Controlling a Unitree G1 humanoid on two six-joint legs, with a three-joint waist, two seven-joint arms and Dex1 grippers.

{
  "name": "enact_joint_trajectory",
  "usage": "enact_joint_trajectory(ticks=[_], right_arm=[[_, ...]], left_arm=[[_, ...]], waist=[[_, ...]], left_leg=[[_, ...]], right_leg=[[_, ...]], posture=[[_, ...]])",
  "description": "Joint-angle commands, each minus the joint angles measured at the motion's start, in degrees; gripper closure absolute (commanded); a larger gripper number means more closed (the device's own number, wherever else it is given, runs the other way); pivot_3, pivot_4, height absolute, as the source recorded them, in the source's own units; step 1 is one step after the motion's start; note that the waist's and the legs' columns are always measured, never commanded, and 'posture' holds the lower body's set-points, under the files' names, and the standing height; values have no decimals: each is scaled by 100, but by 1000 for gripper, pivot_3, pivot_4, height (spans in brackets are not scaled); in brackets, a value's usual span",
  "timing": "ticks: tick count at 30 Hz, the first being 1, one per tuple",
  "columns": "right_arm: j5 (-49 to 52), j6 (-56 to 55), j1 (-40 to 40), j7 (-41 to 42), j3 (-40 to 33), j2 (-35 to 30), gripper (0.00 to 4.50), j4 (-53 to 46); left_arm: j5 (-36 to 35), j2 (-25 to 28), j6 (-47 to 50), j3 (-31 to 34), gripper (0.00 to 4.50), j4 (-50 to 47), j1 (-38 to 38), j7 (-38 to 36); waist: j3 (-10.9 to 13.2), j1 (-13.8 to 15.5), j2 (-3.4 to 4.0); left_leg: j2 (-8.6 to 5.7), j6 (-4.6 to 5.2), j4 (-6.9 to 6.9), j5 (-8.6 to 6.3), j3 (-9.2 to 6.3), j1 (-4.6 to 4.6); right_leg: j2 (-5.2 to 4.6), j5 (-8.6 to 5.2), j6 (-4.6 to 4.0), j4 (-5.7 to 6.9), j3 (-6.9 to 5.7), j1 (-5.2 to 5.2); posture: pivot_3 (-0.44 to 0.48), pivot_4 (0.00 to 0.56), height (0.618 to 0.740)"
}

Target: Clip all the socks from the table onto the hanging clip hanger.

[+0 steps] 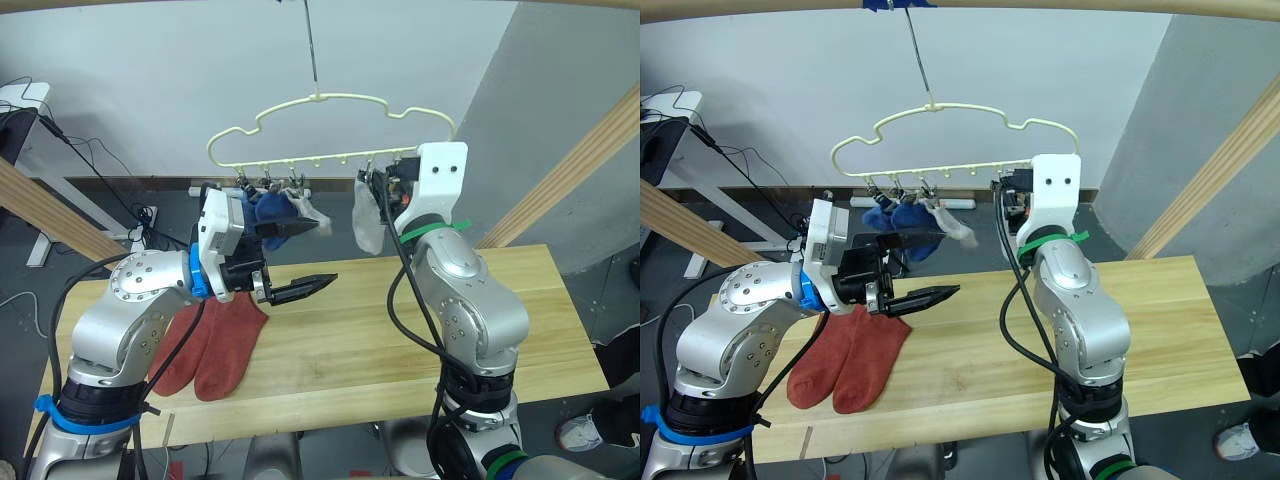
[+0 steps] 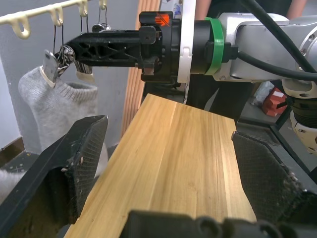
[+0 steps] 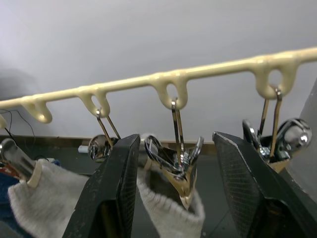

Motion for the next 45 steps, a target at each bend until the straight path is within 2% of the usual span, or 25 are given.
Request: enact_joint_trajectory(ticks=[1,24,27,31,33,35,45], right_arm=[[57,-293,-133,-139,90,426,2084,-17],[252,-525,-127,-679,195,574,2084,53],[270,-546,-132,-702,209,564,2682,63],[290,-562,-139,-719,212,569,3980,77],[307,-574,-142,-730,214,566,4380,80],[331,-593,-145,-738,217,562,4493,86],[413,-676,-158,-741,244,454,4493,108]], left_arm=[[-2,-28,-132,8,57,-122,-31,-35],[17,-28,-142,-6,57,-116,-28,-19],[11,-26,-138,-2,0,-126,-15,-18],[8,-27,-138,6,0,-131,7,-10],[17,-26,-154,6,0,-130,18,-15],[17,-24,-161,14,0,-132,42,-13],[52,-36,-210,22,0,-135,107,55]], waist=[[0,-1,0],[0,-1,0],[0,0,0],[0,0,0],[0,-1,0],[0,0,0],[0,1,0]], left_leg=[[0,0,0,0,0,0],[0,0,0,0,0,0],[0,0,0,0,0,0],[0,0,0,0,0,0],[0,0,0,0,-1,0],[0,0,0,0,-1,0],[1,0,0,0,-1,0]], right_leg=[[0,0,0,0,0,0],[0,0,0,0,0,0],[0,0,0,1,0,0],[0,0,0,0,0,0],[0,0,0,0,0,0],[0,0,0,1,0,0],[0,0,0,0,0,0]], posture=[[-227,281,740],[-223,280,740],[-224,279,740],[-224,279,740],[-224,279,740],[-224,279,740],[-221,279,740]])
